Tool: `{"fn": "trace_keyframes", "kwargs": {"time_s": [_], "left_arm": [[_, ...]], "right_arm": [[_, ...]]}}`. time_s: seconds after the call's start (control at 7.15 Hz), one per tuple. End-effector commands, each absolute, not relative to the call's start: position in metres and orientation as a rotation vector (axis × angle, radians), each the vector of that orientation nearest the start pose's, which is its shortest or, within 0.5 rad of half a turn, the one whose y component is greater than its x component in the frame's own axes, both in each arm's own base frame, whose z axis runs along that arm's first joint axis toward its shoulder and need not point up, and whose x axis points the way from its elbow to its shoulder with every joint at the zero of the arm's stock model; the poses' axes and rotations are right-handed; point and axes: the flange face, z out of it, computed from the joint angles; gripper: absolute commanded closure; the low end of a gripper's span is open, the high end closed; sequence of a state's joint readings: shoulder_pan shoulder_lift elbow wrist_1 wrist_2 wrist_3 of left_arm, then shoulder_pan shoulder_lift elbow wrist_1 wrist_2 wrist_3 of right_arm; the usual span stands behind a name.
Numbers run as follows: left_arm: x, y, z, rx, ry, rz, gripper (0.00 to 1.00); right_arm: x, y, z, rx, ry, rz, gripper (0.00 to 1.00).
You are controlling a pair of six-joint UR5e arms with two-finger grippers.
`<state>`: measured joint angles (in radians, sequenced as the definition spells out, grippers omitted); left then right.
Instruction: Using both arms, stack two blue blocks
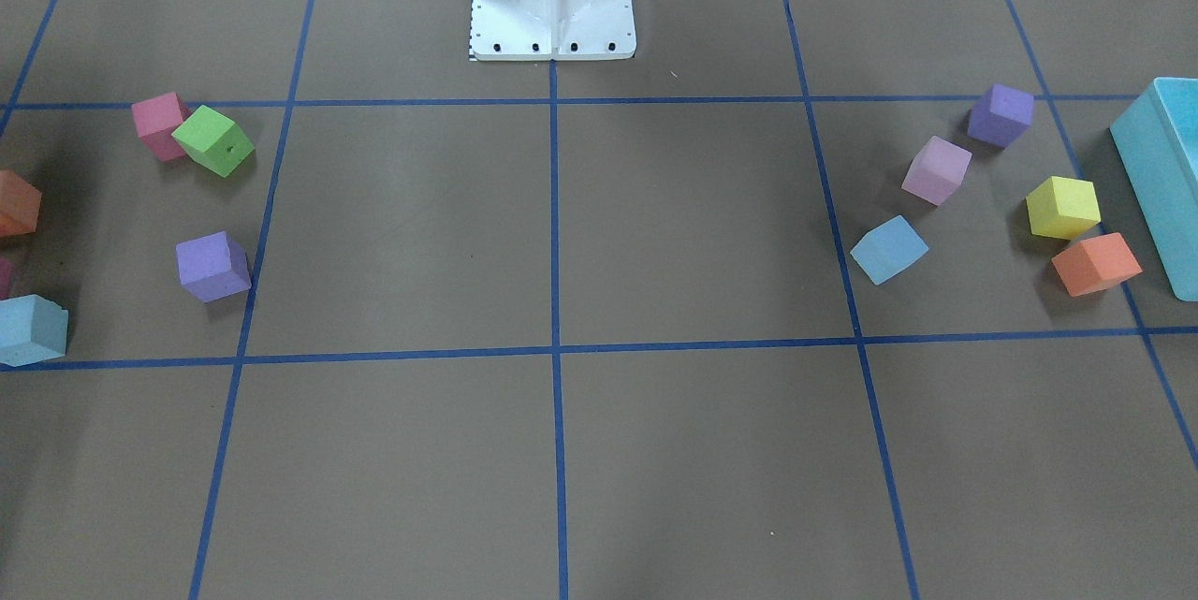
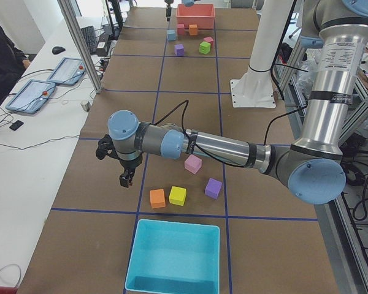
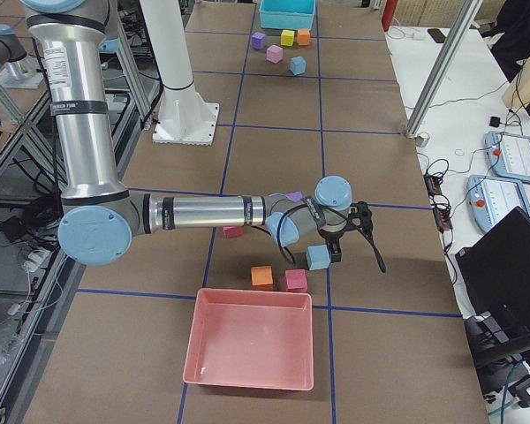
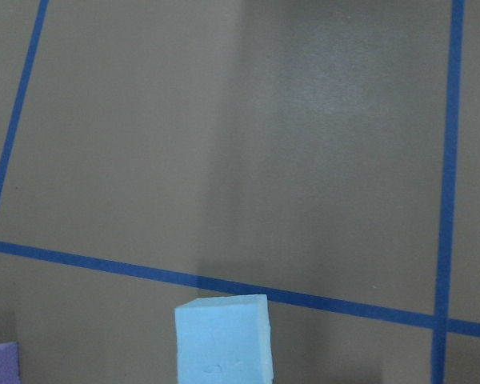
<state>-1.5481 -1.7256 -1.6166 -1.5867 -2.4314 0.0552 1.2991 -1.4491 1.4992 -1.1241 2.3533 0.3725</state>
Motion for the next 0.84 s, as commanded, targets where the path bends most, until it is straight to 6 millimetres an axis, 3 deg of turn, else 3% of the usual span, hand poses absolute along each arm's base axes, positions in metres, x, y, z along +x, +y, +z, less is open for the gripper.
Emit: {"fn": "trace_keyframes", "kwargs": {"time_s": [0.0,0.14,0.42,0.7], "left_arm": [[-0.045,-0.563,0.547,0.218,0.854,0.167,0.01],[-0.045,-0.563,0.548,0.218,0.854,0.167,0.01],[-0.045,-0.563,0.545,0.222,0.854,0.169,0.01],[-0.045,-0.563,0.544,0.225,0.856,0.170,0.01]], "right_arm": [[-0.137,-0.556,0.579,0.163,-0.827,-0.168,0.00],[-0.155,-0.552,0.575,0.159,-0.828,-0.202,0.00],[-0.168,-0.550,0.588,0.154,-0.784,-0.288,0.00],[-0.137,-0.575,0.573,0.147,-0.733,-0.416,0.00]]}}
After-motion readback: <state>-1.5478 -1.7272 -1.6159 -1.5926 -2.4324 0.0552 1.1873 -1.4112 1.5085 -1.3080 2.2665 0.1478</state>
